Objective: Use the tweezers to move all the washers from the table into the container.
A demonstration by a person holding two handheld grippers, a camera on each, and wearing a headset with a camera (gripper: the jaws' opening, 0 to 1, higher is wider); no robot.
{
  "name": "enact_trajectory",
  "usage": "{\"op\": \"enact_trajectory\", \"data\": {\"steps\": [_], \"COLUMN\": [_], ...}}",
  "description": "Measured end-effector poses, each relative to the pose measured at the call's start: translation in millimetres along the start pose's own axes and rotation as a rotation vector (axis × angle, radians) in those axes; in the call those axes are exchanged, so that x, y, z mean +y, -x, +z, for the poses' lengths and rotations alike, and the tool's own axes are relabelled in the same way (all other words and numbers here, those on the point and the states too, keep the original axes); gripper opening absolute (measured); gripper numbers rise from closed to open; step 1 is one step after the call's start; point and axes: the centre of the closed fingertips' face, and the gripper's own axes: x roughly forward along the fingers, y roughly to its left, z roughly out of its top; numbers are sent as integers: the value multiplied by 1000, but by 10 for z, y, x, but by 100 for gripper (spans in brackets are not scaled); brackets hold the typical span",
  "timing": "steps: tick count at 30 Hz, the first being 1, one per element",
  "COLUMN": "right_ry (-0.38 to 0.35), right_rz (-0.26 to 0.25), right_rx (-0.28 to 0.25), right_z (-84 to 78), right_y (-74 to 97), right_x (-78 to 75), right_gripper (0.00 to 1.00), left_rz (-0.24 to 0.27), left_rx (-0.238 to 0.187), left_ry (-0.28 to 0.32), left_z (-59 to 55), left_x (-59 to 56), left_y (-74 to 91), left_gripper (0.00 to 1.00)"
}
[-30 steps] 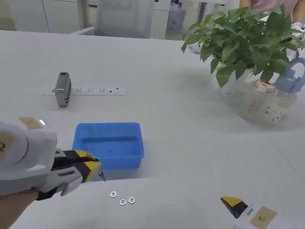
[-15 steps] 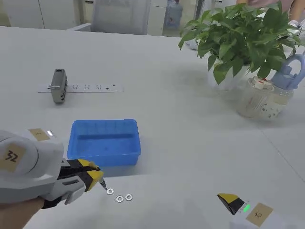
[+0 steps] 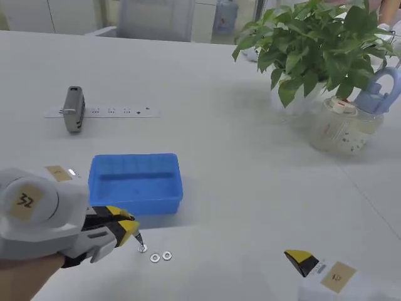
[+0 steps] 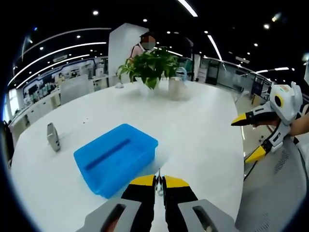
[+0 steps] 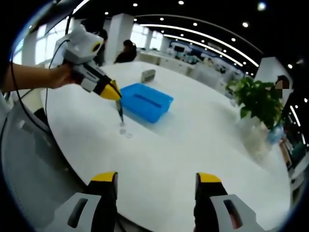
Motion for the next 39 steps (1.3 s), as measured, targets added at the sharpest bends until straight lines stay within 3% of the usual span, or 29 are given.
{"op": "enact_trajectory", "data": {"steps": [12,17,18,34,39], "right_ry": [4,7,6,10,10], "right_rz": [2,0,1,-4,-5], "right_rx": [3,6,5,7,3], "right_z": [-3,-3,-1,-2,4], "right_y": [3,5,3,5,6], "right_x": [5,5,6,-1,-2], "right_gripper": [62,62,62,60,60], "left_rz": [3,-9,-10,-49,-48], "left_rx": [21,60,45,58,39], "left_ry": [-45,-115,-122,-170,-169], "left_z": [-26,-39,-12,23,135], "left_x": [13,-33,-39,-66,-42], "left_y": [-4,-32,-39,-70,-19], "left_gripper": [2,2,2,0,0]}}
